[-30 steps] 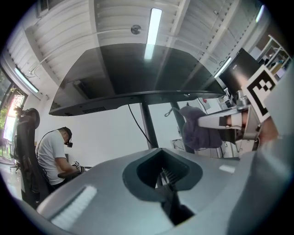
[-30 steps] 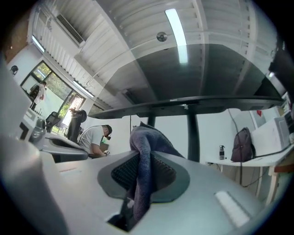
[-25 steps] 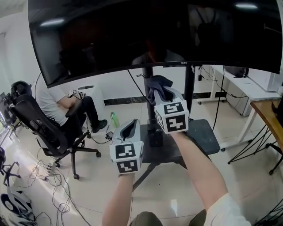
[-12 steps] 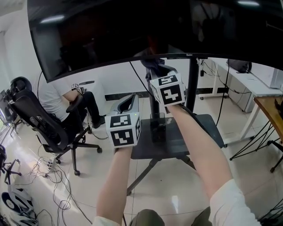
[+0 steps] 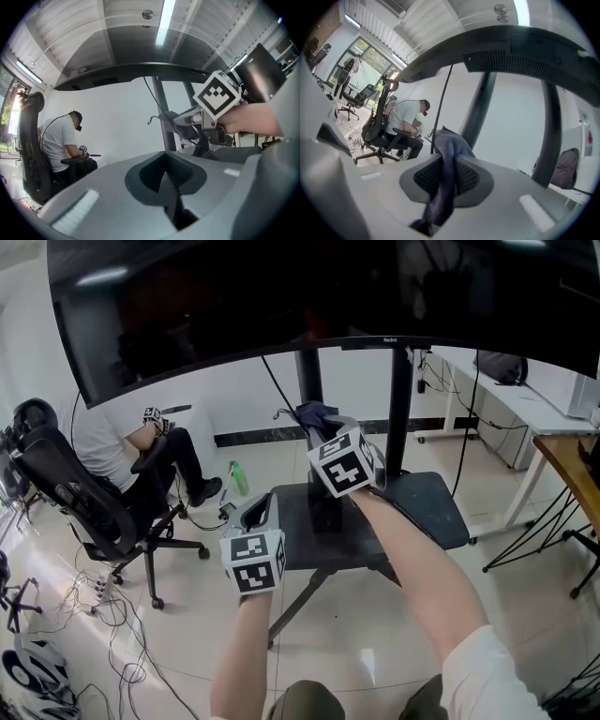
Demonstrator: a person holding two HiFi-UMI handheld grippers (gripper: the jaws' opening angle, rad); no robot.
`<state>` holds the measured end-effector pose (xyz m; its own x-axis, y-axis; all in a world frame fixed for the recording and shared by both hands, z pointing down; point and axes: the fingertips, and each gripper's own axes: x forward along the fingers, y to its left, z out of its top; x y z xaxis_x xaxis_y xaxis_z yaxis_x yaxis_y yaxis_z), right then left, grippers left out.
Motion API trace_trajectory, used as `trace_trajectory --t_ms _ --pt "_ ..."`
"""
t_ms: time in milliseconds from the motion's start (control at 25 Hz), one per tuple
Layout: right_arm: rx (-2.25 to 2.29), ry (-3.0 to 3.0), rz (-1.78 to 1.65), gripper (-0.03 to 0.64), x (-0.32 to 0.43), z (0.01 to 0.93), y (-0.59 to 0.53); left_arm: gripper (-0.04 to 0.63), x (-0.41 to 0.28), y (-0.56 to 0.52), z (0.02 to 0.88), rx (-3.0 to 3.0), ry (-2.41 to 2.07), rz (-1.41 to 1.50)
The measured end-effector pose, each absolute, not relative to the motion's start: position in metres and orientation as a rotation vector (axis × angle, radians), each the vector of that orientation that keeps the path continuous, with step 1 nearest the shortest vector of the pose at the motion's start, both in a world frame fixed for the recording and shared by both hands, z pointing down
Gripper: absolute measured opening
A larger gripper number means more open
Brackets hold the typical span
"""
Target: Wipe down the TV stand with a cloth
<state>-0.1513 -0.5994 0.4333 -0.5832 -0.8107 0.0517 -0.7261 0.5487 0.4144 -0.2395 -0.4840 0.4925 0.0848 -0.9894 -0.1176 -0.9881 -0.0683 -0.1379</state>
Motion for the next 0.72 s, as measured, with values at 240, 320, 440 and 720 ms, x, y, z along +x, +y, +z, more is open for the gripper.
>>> trace_trajectory --t_ms 240,320,440,720 --pt "1.503 -2.662 -0.668 0.058 -0.085 0.346 -0.543 0.002 -0.21 -0.457 0.415 -2.113 1.881 0.068" --pt "1.6 -2.692 -0.637 0.058 -0.041 0.318 -0.529 0.002 -0.189 -0.447 0.372 -2.11 1.813 0.107" --pt "1.744 -2.633 -0.629 0.058 0.01 0.286 -0.529 0.002 -0.165 -0.449 0.337 -2.185 1.756 0.139" --pt "1.75 -2.474 -0.578 0.058 0.039 0.31 -0.613 0.002 -0.153 -0.457 0.353 -2.217 1.739 0.074"
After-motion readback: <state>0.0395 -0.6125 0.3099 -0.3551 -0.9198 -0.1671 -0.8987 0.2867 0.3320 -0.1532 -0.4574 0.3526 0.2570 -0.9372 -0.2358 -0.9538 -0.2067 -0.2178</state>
